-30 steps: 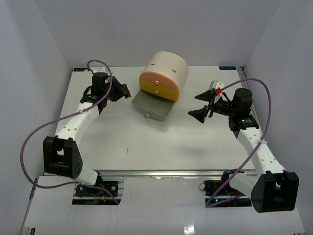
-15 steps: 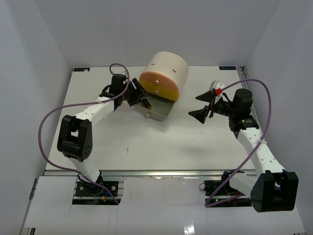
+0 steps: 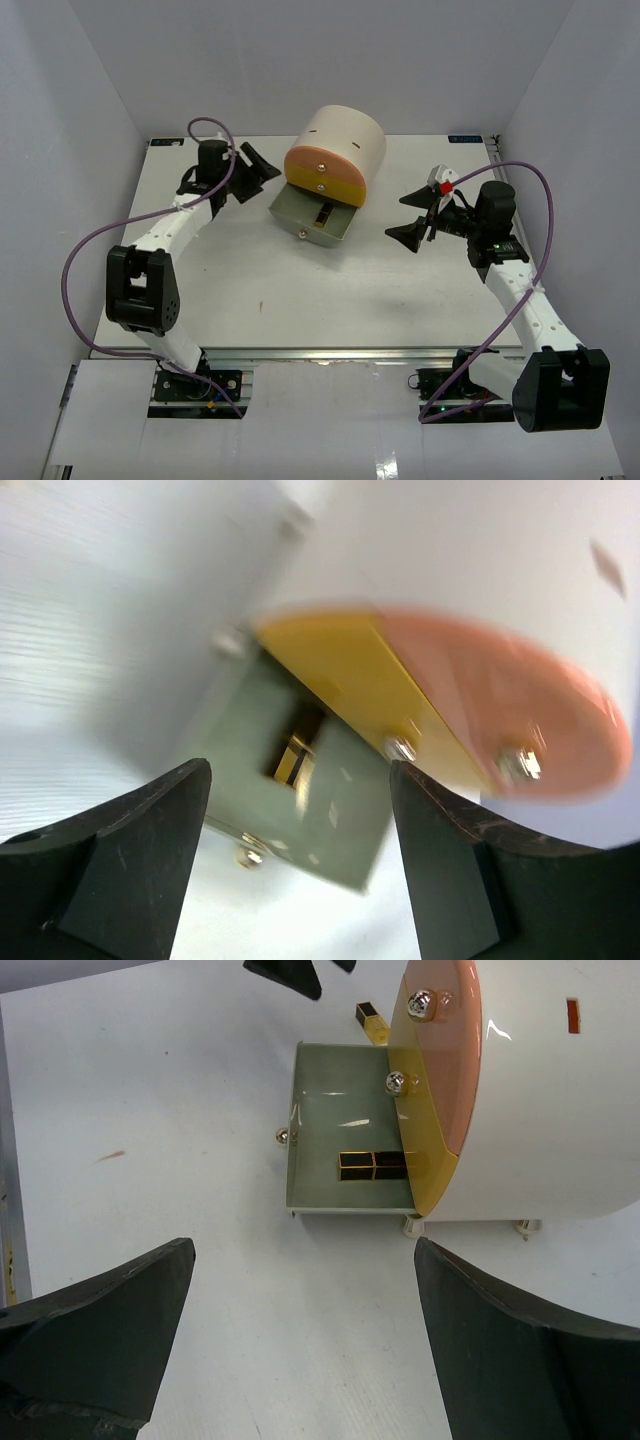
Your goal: Organize the makeup
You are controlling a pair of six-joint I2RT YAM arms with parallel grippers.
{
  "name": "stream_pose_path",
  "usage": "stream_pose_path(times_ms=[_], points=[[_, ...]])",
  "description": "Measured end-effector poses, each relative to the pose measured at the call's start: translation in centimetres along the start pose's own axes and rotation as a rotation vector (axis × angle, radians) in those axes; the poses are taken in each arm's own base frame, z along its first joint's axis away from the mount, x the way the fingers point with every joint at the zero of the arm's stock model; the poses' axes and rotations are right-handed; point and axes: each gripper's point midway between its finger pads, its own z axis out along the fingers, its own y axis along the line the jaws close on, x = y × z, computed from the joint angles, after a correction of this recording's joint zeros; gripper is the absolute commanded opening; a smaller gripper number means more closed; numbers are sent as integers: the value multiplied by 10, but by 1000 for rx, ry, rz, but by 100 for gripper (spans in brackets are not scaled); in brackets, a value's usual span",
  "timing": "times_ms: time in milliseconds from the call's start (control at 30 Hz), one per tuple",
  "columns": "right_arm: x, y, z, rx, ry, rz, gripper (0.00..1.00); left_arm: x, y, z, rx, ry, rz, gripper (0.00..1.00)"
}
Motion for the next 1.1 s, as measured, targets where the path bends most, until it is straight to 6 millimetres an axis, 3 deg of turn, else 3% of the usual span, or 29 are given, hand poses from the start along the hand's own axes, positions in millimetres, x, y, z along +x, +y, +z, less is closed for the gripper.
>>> stream_pose_path(times_ms=[33, 167, 267, 467, 633, 733, 1100], points=[[1, 0, 0, -1, 1, 1, 97, -16, 15, -4, -47, -39, -41, 97], [4, -1, 1, -4, 6, 8, 97, -74, 78, -11, -293, -186, -200, 98], [5, -2, 2, -4, 9, 11, 97, -94, 98, 5, -399, -214, -252, 98], [7, -4, 1, 0, 11, 10, 97, -87, 133, 51, -544, -147, -315, 96], [8, -5, 1, 2, 15, 7, 97, -100, 157, 91, -601, -131, -357, 89], [9, -6, 1, 5, 18, 2, 97, -100, 173, 99, -634, -121, -382, 79], [13, -7, -1, 9, 30, -4, 97, -95, 205, 112, -684, -94, -456, 65]])
